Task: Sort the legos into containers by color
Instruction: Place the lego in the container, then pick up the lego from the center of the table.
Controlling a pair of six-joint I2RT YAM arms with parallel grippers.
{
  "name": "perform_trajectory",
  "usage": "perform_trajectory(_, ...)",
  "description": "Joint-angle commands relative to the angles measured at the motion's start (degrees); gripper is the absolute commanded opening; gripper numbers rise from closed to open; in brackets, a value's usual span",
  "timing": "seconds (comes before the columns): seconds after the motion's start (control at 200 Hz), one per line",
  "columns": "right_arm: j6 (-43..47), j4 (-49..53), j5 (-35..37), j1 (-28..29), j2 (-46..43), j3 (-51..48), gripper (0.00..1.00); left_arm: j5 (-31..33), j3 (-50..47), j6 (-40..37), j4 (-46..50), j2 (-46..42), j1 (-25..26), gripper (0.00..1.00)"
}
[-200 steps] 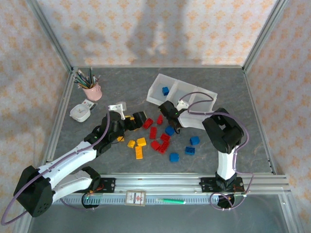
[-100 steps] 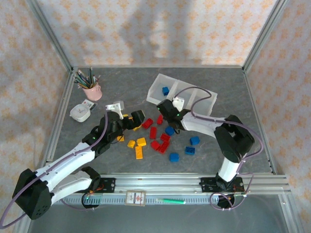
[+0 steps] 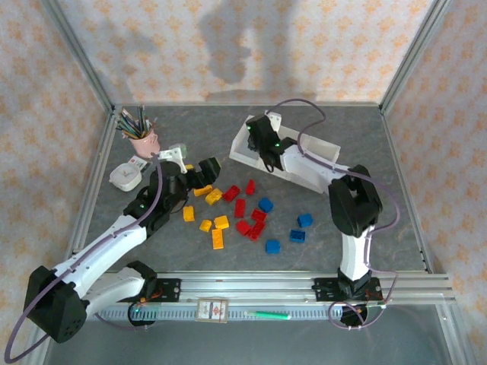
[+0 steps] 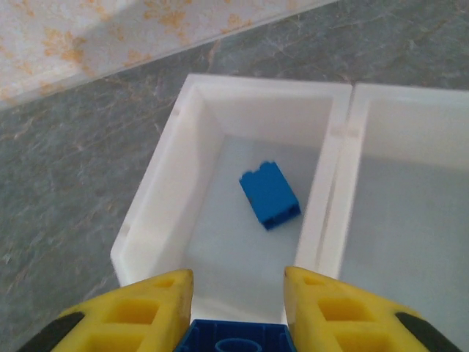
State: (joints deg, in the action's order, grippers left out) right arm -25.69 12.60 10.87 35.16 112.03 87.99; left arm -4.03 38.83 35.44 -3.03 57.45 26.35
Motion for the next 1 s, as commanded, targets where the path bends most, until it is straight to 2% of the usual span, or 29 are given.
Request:
perform_trajectory(0.0, 4.1, 3.0, -0.1, -0.9, 6.2, 6.8, 0.24, -1.5, 1.8, -1.5, 0.0, 0.9, -1.9, 0.99)
perform_trajectory(0.18, 5.8, 3.4, -1.7, -2.9, 13.3, 14.9, 0.24, -2.8, 2.0, -1.5, -1.2, 2.6, -3.7, 0.99)
perform_trajectory(0.31, 6.8, 4.8, -1.6, -3.7, 18.6, 22.0, 0.31, -3.4, 2.8, -1.5, -1.3, 3.9, -4.2, 0.99)
perform_trajectory(0.34, 6.8, 6.1, -1.6, -3.9, 19.7, 24.0, 0.35, -3.6, 3.0, -1.5, -1.2, 4.1, -4.2, 0.99)
perform_trajectory(0.39, 7.1, 7.7, -1.9, -4.0, 21.0, 26.7, 0.5, -3.9, 3.2, -1.5, -1.2, 4.2, -4.2, 0.99)
perform_trajectory(0.485, 7.6, 7.4, -3.8, -4.0, 20.1, 27.3, 0.59, -3.8, 3.2, -1.5, -1.2, 3.9, -4.3, 0.99)
perform_trajectory(0.546, 7.5, 6.7, -4.7, -3.9, 18.0, 25.9, 0.63, -3.9, 3.1, -1.5, -1.1, 3.7, -4.3, 0.99)
perform_trajectory(0.636, 6.8, 5.2, -6.8, -3.7, 13.4, 22.1, 0.65, -4.2, 3.1, -1.5, -0.8, 3.5, -4.3, 0.99)
perform_trajectory(0.776, 7.1, 1.2, -9.3, -2.0, 3.9, 11.1, 0.7, -4.8, 3.2, -1.5, -0.1, 2.8, -4.2, 0.99)
perform_trajectory(0.996, 6.6, 3.3, -7.8, 0.8, -6.3, -2.6, 0.76, -8.8, 0.4, -0.7, -0.9, 0.8, -3.9, 0.99)
